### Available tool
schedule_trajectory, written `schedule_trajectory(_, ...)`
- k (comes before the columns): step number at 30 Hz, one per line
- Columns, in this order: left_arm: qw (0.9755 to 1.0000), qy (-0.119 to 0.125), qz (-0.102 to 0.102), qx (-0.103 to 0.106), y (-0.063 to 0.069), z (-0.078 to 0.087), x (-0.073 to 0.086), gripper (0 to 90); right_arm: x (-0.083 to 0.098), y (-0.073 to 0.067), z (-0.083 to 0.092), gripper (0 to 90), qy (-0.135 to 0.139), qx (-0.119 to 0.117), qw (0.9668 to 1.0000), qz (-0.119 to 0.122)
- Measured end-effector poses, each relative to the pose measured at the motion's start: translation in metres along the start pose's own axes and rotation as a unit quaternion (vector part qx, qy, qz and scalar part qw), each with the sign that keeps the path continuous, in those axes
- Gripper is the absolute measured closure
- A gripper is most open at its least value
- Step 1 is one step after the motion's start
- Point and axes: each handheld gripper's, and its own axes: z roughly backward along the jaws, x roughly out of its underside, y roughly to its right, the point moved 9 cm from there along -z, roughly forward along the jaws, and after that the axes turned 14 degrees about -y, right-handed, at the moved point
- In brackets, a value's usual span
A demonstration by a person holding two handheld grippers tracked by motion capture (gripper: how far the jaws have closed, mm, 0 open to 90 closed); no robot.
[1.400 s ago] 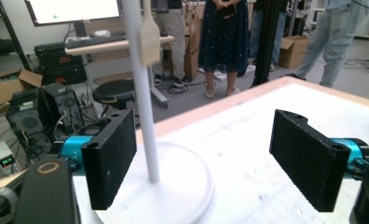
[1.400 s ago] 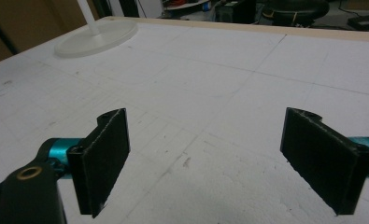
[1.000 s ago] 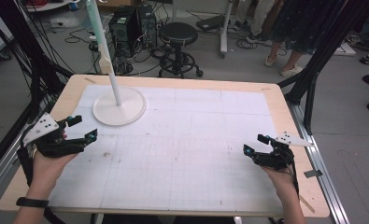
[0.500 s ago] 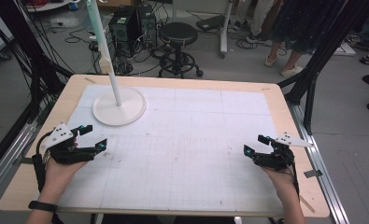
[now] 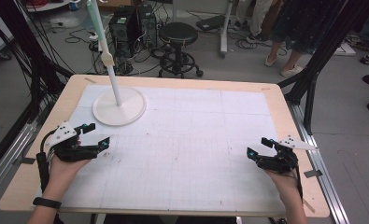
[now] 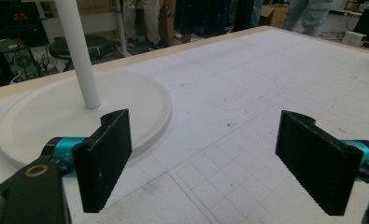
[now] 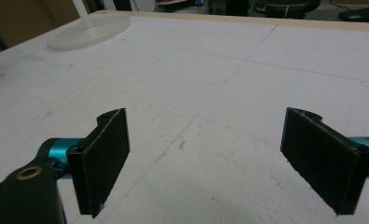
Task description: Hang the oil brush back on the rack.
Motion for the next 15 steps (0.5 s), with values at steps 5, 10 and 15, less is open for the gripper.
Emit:
schedule_trajectory(5, 1.0000, -0.002, 0.001, 0.000, 0.0006, -0.0029, -0.0002, 19.0, 0.0022, 0.0013, 0.0029, 14.7, -0.001, 0.001, 1.0000, -0.004)
schedule_trajectory(10, 1.0000, -0.004, -0.001, 0.001, 0.0008, -0.0050, -0.0005, 19.0, 0.0032, 0.0027, 0.0048, 14.6, 0.001, 0.003, 1.0000, -0.005)
schedule_trajectory(15, 1.0000, -0.008, 0.002, -0.001, 0.0003, -0.0072, 0.0002, 19.0, 0.0042, 0.0047, 0.0044, 14.7, -0.001, 0.004, 1.0000, -0.004)
